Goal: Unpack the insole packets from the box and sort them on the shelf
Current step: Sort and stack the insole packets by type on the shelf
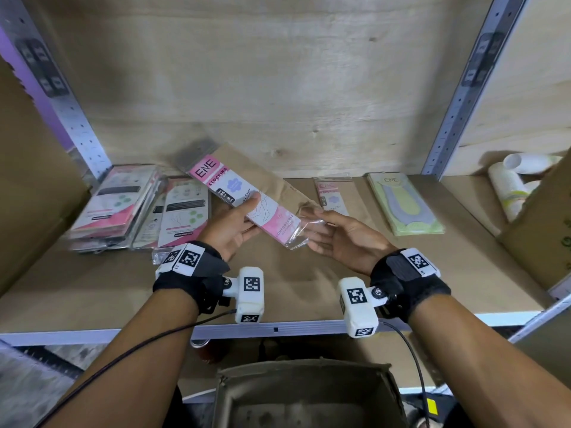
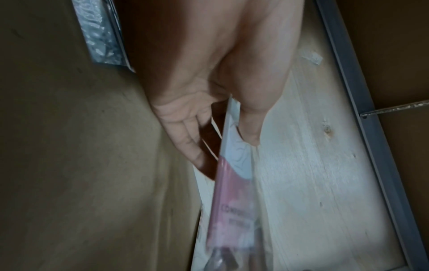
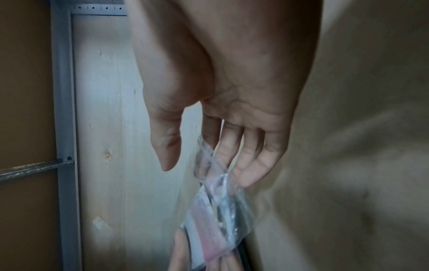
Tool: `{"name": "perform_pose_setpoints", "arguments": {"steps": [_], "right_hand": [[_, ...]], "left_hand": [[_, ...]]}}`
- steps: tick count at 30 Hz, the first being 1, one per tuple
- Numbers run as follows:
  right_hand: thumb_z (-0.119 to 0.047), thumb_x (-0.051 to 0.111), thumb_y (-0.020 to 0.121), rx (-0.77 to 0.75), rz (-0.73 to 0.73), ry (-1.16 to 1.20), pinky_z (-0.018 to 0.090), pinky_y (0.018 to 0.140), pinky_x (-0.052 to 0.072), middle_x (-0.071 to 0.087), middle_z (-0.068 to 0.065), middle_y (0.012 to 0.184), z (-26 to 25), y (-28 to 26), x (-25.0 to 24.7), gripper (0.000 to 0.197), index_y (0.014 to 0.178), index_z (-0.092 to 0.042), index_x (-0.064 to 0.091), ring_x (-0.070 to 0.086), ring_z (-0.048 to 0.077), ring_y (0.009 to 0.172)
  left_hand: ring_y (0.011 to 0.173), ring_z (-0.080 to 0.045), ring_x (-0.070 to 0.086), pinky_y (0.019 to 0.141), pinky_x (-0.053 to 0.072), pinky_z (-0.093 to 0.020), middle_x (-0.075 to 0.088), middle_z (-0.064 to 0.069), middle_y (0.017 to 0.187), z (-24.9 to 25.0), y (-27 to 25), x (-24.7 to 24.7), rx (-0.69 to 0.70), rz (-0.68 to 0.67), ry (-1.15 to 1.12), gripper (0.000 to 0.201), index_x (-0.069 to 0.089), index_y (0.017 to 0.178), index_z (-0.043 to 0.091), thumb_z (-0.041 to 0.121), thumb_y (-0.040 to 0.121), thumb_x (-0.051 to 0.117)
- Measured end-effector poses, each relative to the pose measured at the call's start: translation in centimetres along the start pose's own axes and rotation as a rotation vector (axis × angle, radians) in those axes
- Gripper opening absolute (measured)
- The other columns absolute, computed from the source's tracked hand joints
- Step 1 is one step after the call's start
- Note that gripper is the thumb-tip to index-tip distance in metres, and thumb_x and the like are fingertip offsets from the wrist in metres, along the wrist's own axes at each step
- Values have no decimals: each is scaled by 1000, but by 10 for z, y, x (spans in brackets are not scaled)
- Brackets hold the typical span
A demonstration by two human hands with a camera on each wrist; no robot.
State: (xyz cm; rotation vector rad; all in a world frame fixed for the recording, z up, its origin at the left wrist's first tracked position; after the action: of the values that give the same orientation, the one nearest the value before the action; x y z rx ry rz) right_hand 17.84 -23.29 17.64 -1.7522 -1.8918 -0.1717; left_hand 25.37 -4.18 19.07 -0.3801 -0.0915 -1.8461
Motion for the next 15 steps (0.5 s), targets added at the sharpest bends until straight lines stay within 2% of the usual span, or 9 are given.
{"name": "perform_pose_setpoints", "arguments": {"steps": [2,4,6,11,13,15], "right_hand": [[-27,65,86,-1,-39,53,28,88,52,68,8,119,0,-2,6,45,130,-16,63,65,18,105],[-27,62,90,-1,-81,85,23,76,53,68,7,113,0,-2,11,46,134,-14,61,65,15,89],[-26,61,91,-6,-110,113,21,66,51,67,9,114,1,-3,13,48,137,-13,57,65,12,75],[-26,61,93,-11,-181,160,22,67,50,66,10,117,3,-2,15,50,140,-12,53,66,16,83],[-25,62,93,-26,-144,132,21,65,52,68,10,119,1,1,11,45,135,-11,57,68,14,79],[-19,61,94,-49,-46,72,21,61,53,70,9,119,-1,5,3,29,122,-11,64,69,11,72]], "left_hand": [[105,-20,71,79,60,-30,72,-7,118,-4,-2,6,-36,-74,3,37,57,130,14,23,95,63],[107,-24,71,82,60,-33,73,-9,118,-7,-5,15,-49,-148,11,40,56,131,9,17,93,66],[110,-26,70,85,60,-36,72,-12,119,-9,-8,20,-50,-172,-3,44,54,132,6,12,91,68],[113,-27,68,88,59,-38,70,-15,121,-9,-9,25,-21,-165,-21,47,54,133,3,8,89,70],[112,-28,68,89,59,-38,70,-16,120,-8,-8,24,-11,-147,-15,44,55,131,3,4,89,69],[108,-27,70,88,59,-37,71,-16,117,-7,-7,22,2,-130,-13,38,58,124,5,-1,88,67]]}}
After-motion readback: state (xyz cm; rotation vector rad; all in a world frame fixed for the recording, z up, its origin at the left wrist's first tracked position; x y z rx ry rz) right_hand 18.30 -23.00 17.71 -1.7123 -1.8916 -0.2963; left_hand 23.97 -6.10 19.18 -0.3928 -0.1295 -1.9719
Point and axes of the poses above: each hand's wrist, its own y-axis towards the middle knuckle, its own x-axis out of the palm, z = x × y, the point moved 6 cm from there along y, towards the middle knuckle
